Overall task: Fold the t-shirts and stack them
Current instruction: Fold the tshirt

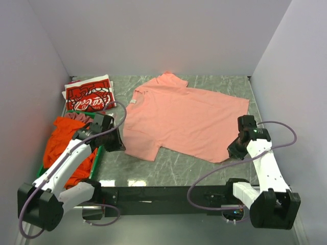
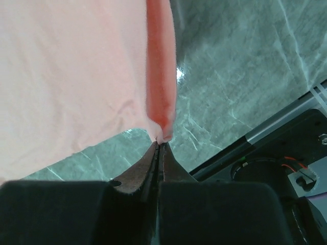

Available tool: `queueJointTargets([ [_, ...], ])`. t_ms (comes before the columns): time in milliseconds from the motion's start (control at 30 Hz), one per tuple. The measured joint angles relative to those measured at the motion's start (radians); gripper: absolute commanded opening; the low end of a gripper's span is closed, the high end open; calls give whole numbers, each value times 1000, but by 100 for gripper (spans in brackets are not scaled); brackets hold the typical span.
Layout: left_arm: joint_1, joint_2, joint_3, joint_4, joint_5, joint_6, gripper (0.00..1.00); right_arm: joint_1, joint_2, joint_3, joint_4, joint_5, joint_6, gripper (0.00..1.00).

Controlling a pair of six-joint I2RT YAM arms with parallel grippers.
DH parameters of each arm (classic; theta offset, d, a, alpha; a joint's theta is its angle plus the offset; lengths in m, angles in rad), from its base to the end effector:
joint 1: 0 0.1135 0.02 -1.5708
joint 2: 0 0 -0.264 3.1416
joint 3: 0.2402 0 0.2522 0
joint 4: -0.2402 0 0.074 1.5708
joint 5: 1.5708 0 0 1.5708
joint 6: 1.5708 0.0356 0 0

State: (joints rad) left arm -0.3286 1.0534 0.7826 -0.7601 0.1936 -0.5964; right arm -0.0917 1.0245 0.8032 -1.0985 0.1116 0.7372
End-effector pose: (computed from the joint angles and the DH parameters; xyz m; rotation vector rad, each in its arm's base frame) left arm 0.1847 -0.0702 0.2418 -0.2872 2.6729 -0.5653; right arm 0.1611 -0.0188 0.2379 1.1735 2.6173 -0.0372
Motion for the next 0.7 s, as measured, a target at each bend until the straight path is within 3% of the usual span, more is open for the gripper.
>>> queueJointTargets([
  [400,0,-171,29,-193,-8,-45,0,70,-215,-19,-143,65,54,0],
  [700,0,-80,114,-183,19,-41,0,76,-259,-39,-176,56,66,0],
])
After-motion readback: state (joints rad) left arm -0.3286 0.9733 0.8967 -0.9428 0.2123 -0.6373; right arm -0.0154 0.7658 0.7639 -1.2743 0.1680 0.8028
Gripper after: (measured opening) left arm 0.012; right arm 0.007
